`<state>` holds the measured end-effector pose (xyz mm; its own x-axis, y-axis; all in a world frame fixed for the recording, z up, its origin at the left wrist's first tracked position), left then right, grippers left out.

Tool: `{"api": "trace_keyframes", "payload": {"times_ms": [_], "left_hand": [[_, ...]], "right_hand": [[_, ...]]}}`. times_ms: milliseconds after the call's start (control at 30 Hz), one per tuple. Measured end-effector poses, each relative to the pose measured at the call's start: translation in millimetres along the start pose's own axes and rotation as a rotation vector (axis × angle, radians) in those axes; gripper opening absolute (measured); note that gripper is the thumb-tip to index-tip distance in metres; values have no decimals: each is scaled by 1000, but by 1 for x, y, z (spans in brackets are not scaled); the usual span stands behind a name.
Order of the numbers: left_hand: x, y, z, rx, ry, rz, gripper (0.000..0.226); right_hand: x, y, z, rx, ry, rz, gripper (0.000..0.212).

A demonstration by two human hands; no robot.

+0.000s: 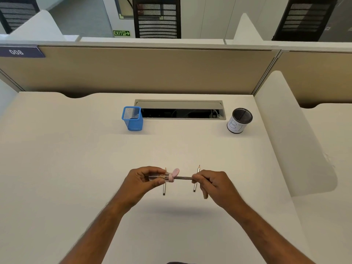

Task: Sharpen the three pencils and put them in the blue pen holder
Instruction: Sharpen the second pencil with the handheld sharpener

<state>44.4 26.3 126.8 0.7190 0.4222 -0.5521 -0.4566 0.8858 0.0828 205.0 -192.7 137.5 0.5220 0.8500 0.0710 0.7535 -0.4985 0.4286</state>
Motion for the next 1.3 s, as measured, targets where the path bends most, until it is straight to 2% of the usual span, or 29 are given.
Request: {"api": "trace_keyframes", "payload": {"times_ms": [67, 167, 367, 467, 533, 633, 733, 833, 1000, 1100, 1167, 1300], "left_hand": [[0, 0, 0, 26, 3, -7, 24], [1, 1, 1, 9, 8, 2, 24], [1, 3, -1, -23, 12, 43, 22], [1, 2, -1, -26, 16, 38, 22], [2, 2, 0, -26, 11, 38, 23], [1, 3, 3, -15, 0, 28, 23], [0, 2, 2, -6, -2, 22, 24], [-1, 0, -3, -14, -2, 29, 24], [-4, -9, -9, 6, -22, 37, 24], [-2, -7, -9, -2, -13, 35, 25], [-1, -5, -9, -9, -5, 38, 26], [2, 1, -7, -14, -5, 47, 26]], "right_hand": [[3, -2, 1, 65, -78, -49, 34], [4, -4, 2, 83, -99, -83, 33], [0, 1, -11, -29, 4, -165, 4], [-2, 5, -7, -169, 102, -79, 3], [-3, 6, -6, -261, 180, -27, 12], [-4, 5, -4, -281, 200, 11, 20], [-4, 3, -1, -116, 127, 39, 8], [-1, 2, 0, 105, -10, 63, 17], [6, 1, 4, 232, -198, 1, 40], [6, -1, 5, 243, -215, 1, 42], [4, -3, 5, 214, -176, -6, 36], [-1, 0, 3, 163, -105, -111, 6]]}}
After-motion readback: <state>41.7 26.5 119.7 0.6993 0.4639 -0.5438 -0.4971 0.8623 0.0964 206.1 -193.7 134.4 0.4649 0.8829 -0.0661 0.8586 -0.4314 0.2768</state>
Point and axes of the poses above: each hand's wrist, its own x-axis towards the middle knuckle, its own y-axis out of the back of the hand, z = x × y, the point moved 3 cm from there along x, towards the middle knuckle, and after that the axes turned 15 degrees about y, right-handed, at the moved point
